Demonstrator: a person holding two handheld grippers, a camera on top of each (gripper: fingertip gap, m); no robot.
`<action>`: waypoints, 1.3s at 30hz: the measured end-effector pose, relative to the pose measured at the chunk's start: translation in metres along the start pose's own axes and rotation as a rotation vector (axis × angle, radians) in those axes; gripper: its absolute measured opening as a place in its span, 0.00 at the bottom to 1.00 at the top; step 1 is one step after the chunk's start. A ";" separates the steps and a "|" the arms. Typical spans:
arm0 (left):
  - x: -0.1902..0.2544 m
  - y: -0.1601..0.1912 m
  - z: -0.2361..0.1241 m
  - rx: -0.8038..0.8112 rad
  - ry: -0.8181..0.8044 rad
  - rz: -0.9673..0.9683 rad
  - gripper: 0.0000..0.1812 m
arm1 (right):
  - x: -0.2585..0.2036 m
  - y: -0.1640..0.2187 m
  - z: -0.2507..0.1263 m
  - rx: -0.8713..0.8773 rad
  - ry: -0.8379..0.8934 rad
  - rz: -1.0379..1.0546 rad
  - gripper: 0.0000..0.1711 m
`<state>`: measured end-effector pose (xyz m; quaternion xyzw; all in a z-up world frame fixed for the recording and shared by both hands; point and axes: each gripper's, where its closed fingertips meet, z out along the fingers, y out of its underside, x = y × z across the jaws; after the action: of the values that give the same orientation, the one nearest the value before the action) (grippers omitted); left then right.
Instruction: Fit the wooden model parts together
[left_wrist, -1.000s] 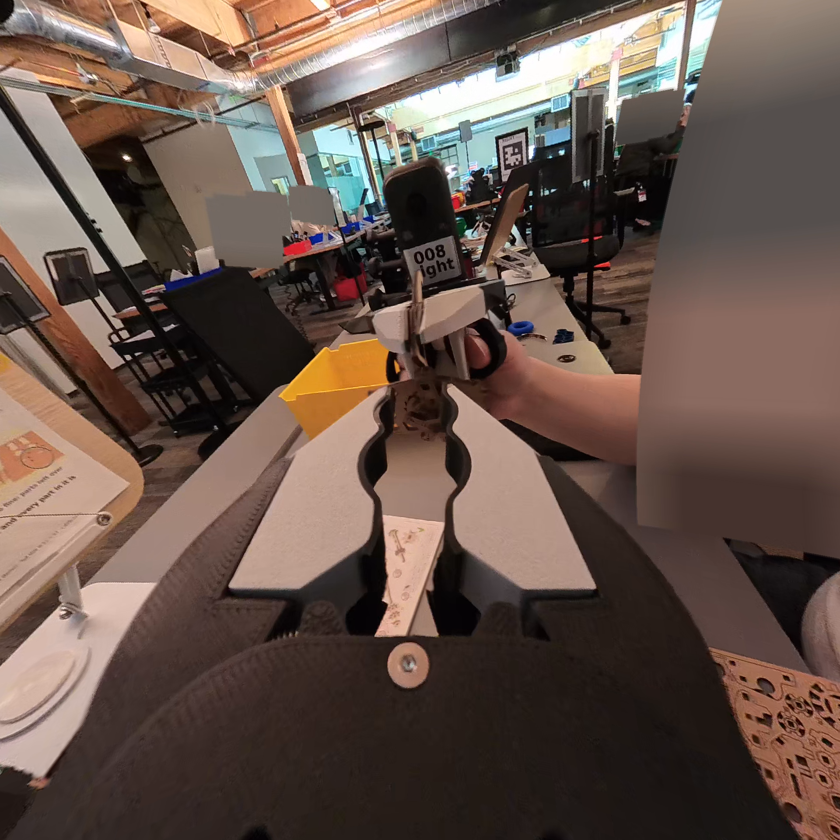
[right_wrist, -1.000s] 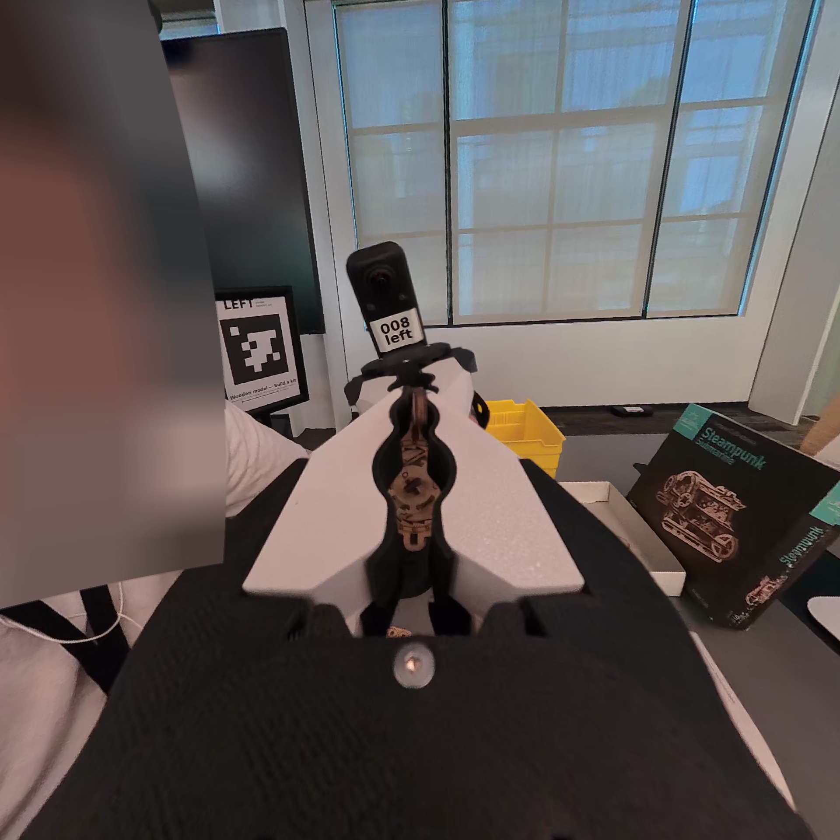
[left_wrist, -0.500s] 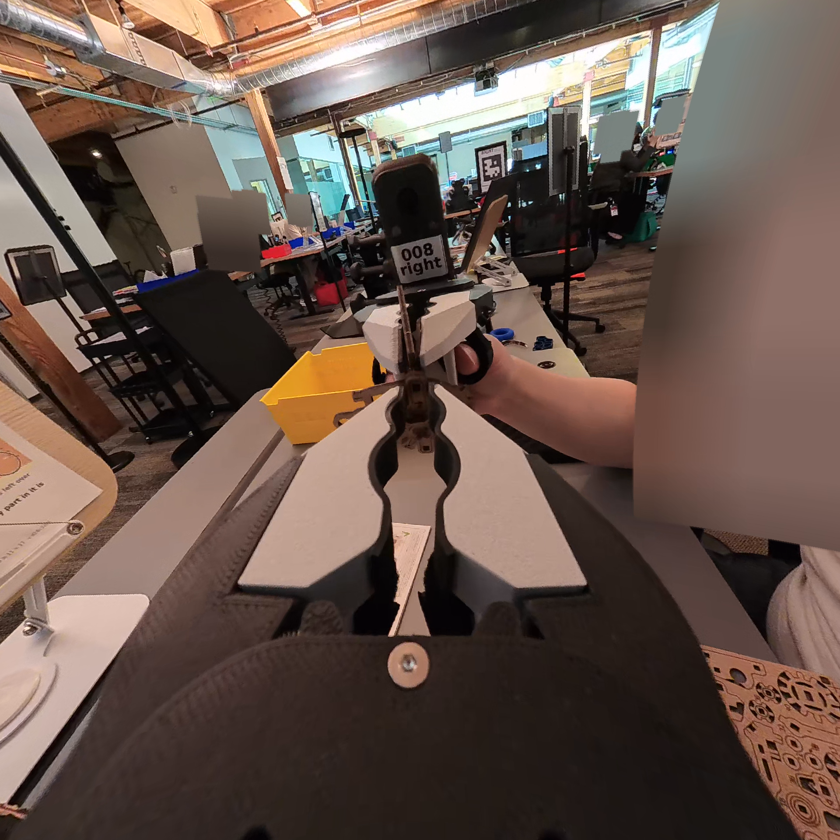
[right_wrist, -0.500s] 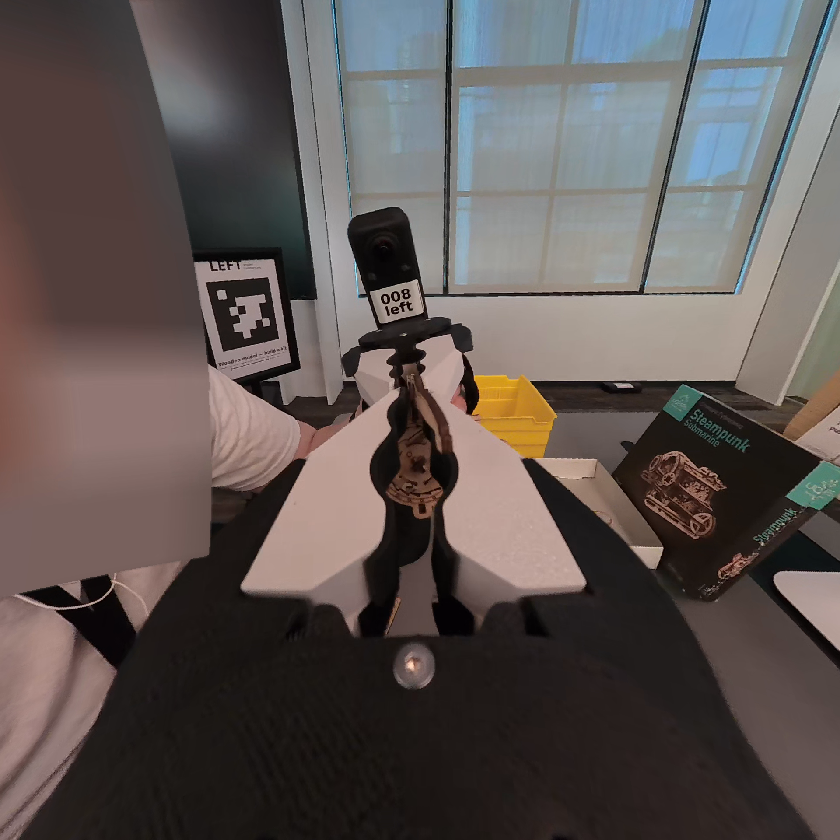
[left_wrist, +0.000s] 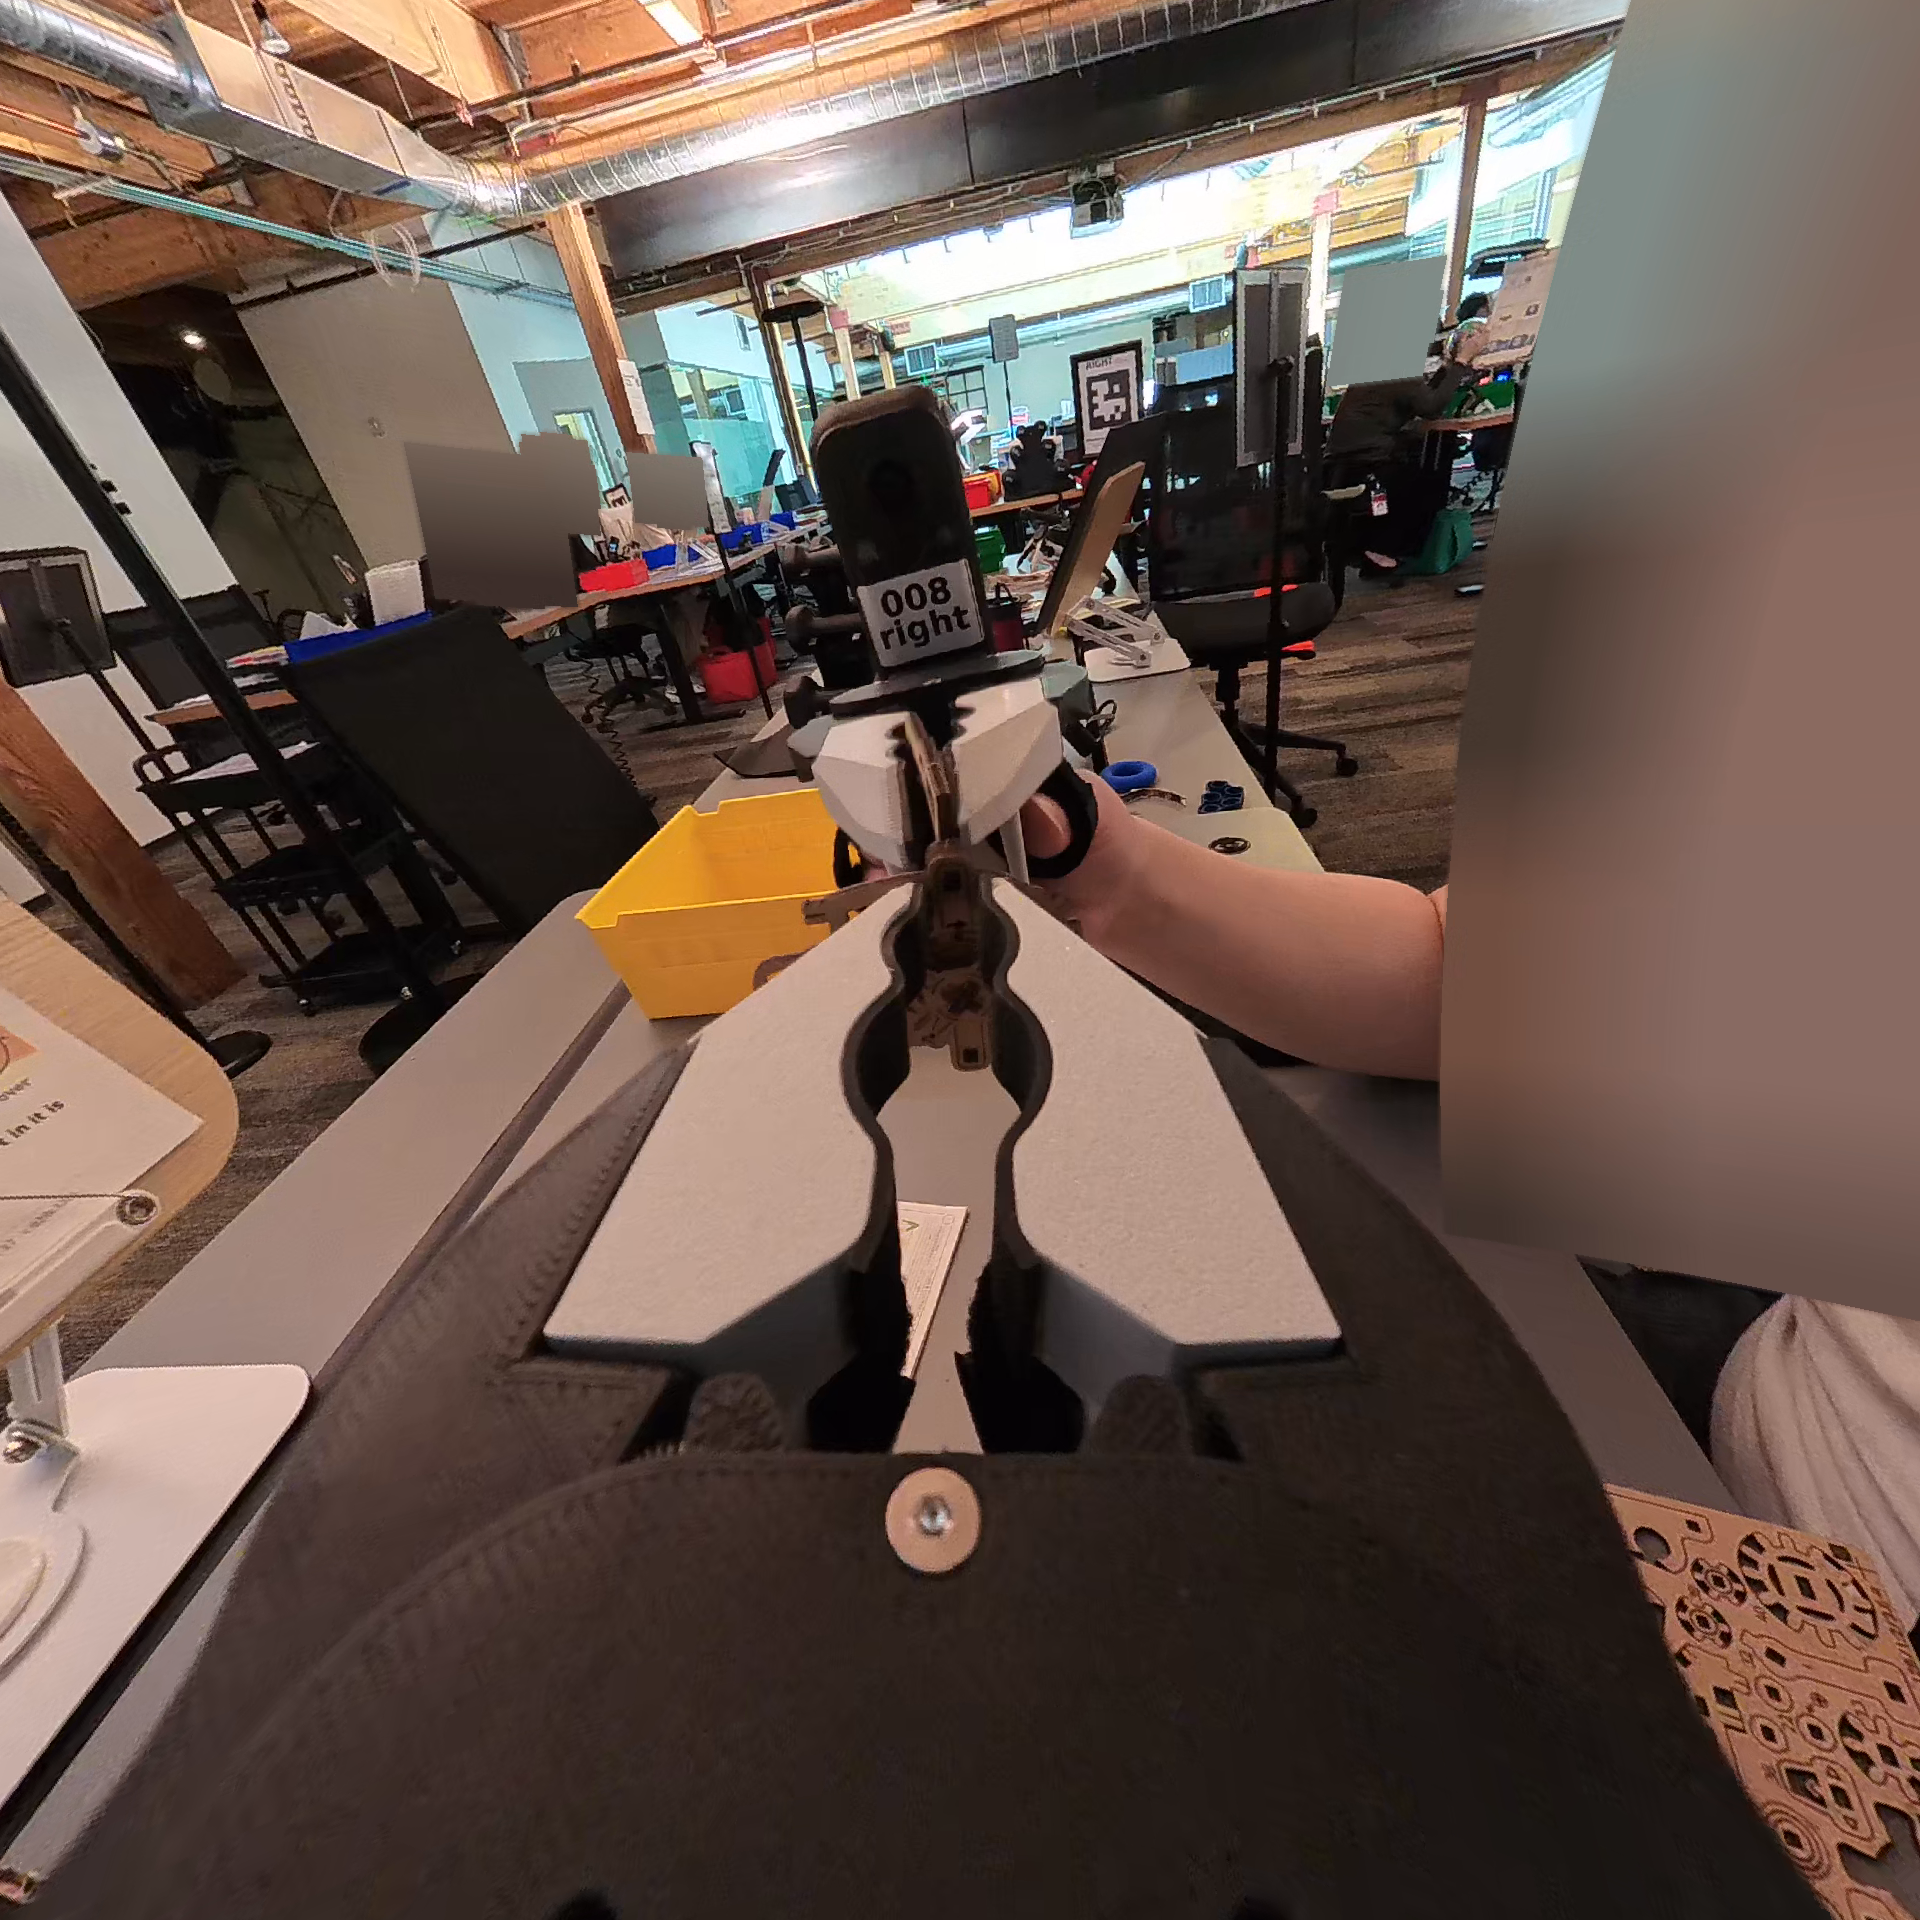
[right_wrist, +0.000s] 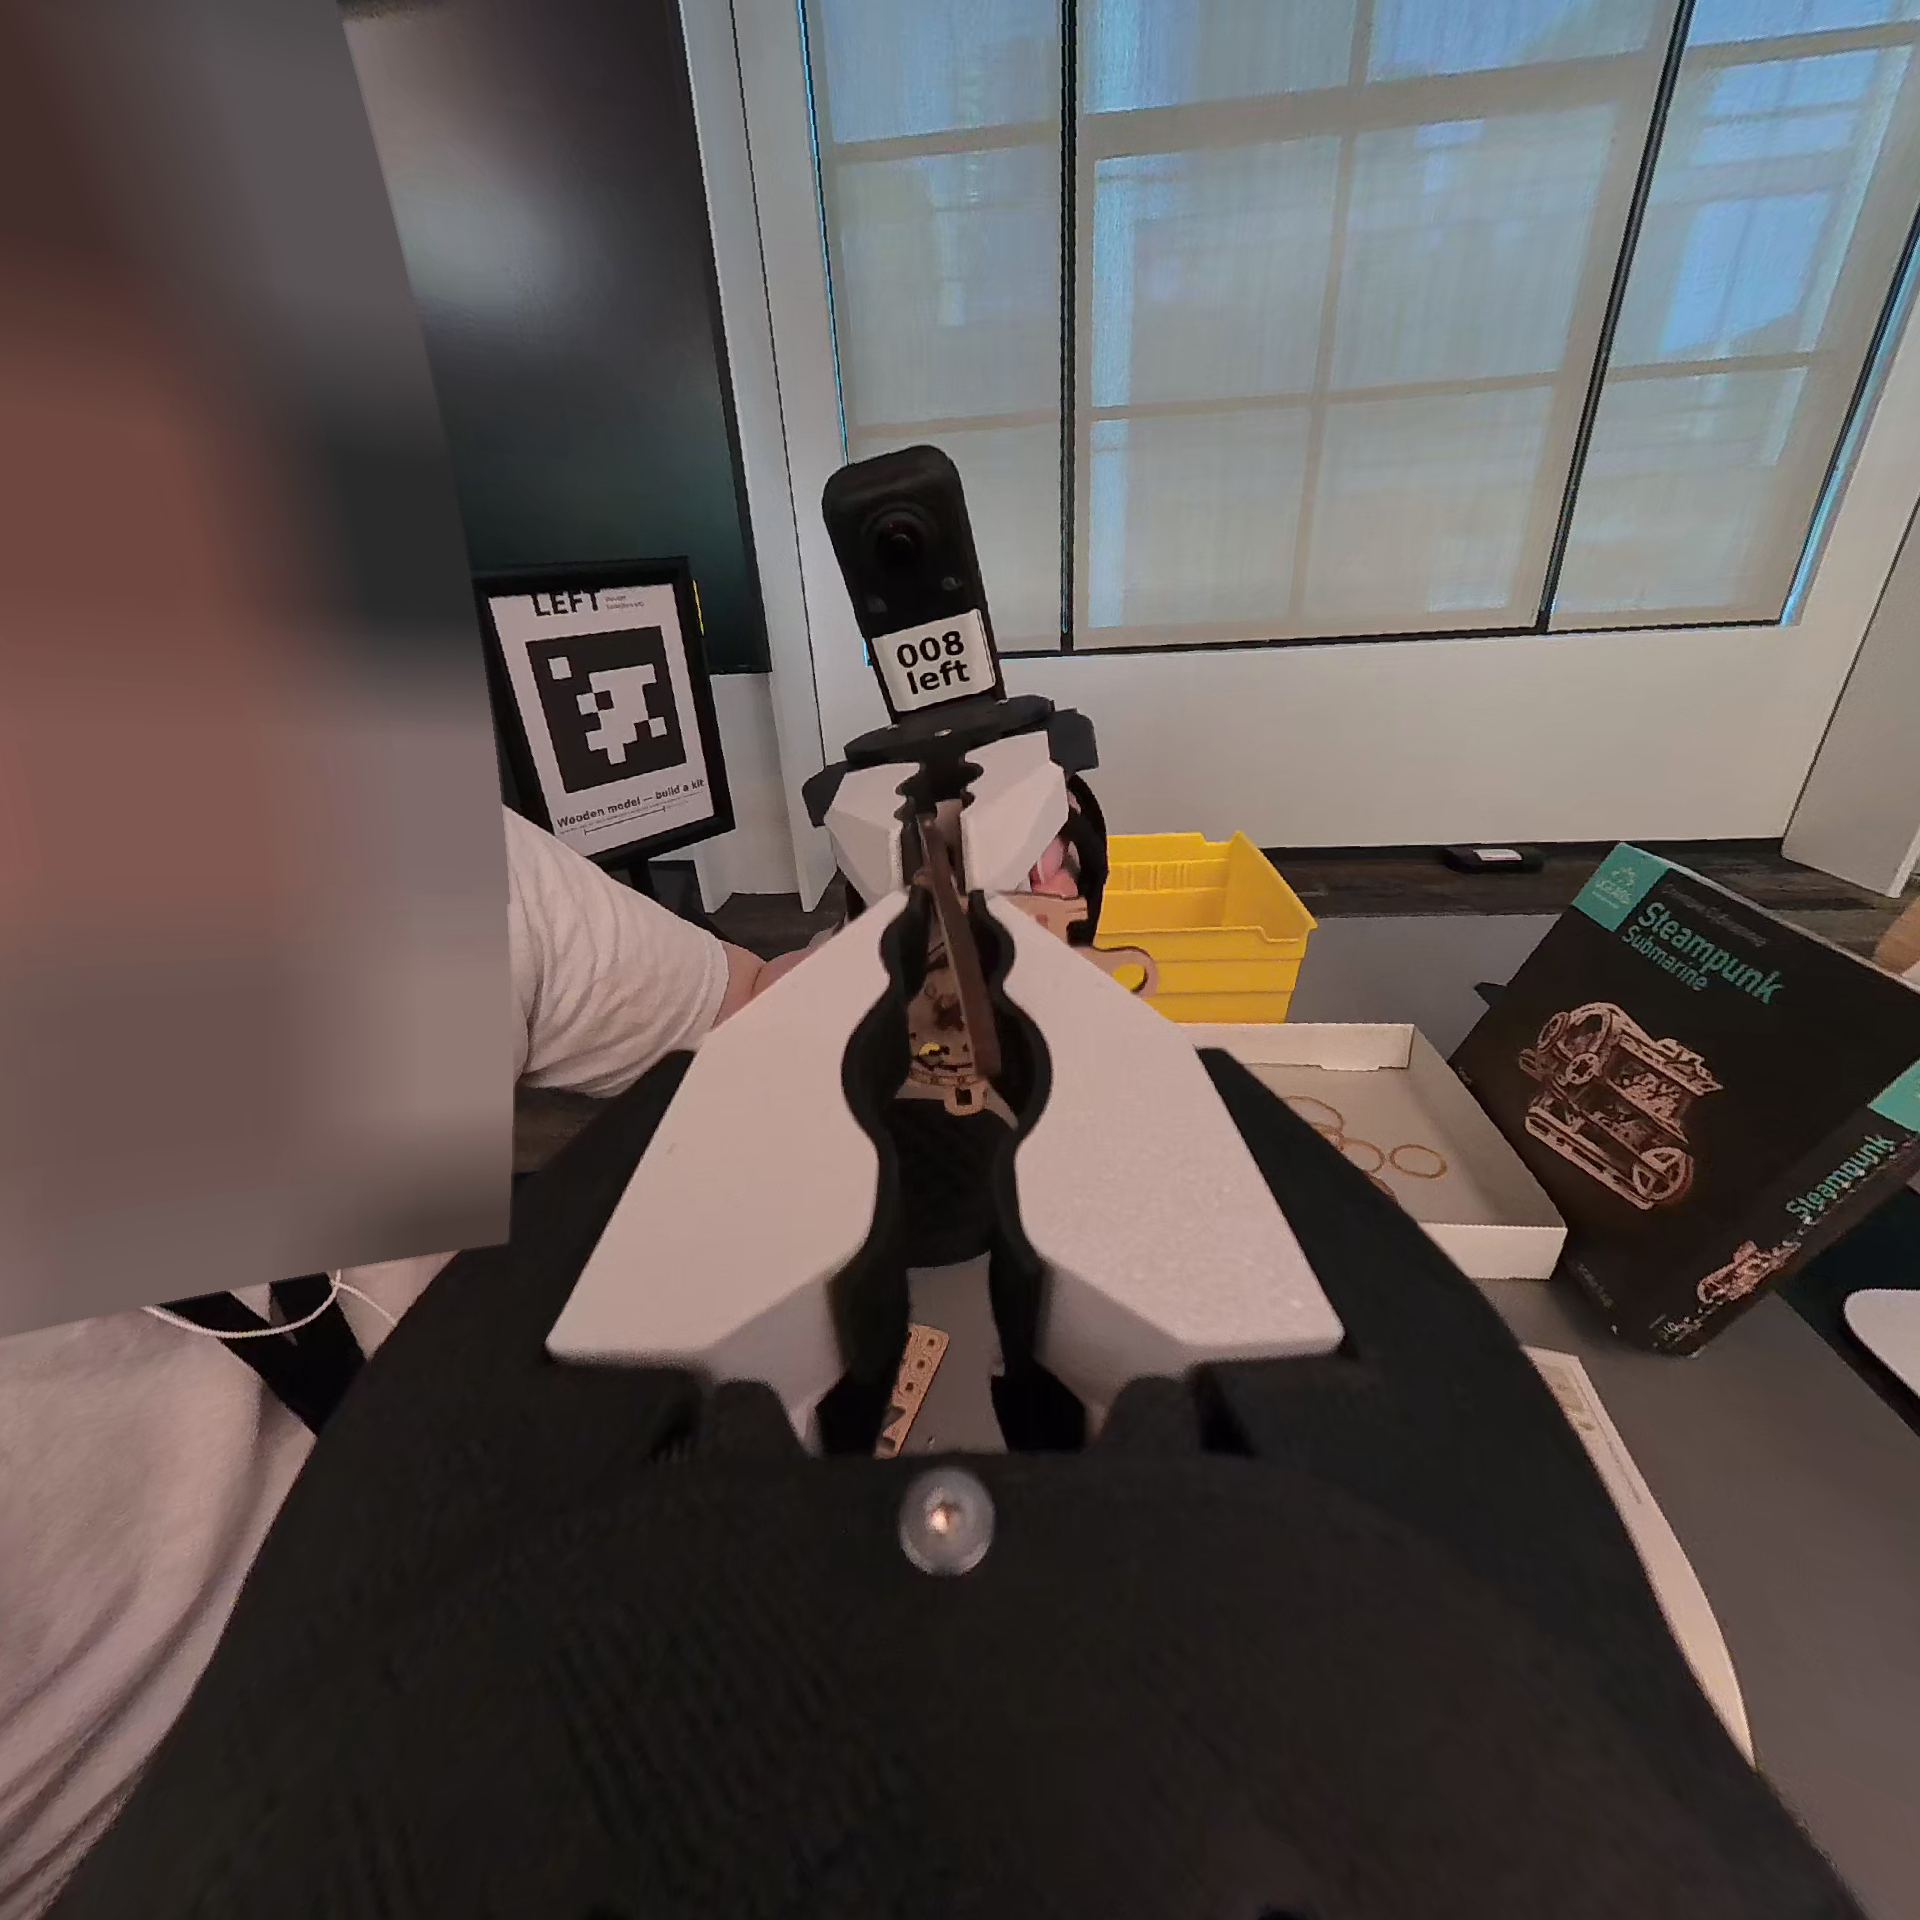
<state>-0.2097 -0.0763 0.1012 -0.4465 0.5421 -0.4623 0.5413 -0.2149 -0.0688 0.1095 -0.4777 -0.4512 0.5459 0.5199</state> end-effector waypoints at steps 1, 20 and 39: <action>0.000 0.000 0.000 0.003 0.001 0.000 0.04 | 0.000 0.002 0.001 -0.010 -0.002 -0.004 0.03; 0.003 -0.009 -0.006 0.039 0.004 0.039 0.03 | -0.005 0.003 0.001 -0.037 0.006 -0.067 0.00; 0.007 -0.009 -0.003 0.033 0.008 0.072 0.04 | -0.015 -0.003 0.002 -0.008 -0.034 -0.100 0.00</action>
<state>-0.2131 -0.0847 0.1088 -0.4159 0.5521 -0.4531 0.5629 -0.2162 -0.0838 0.1132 -0.4472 -0.4856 0.5254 0.5368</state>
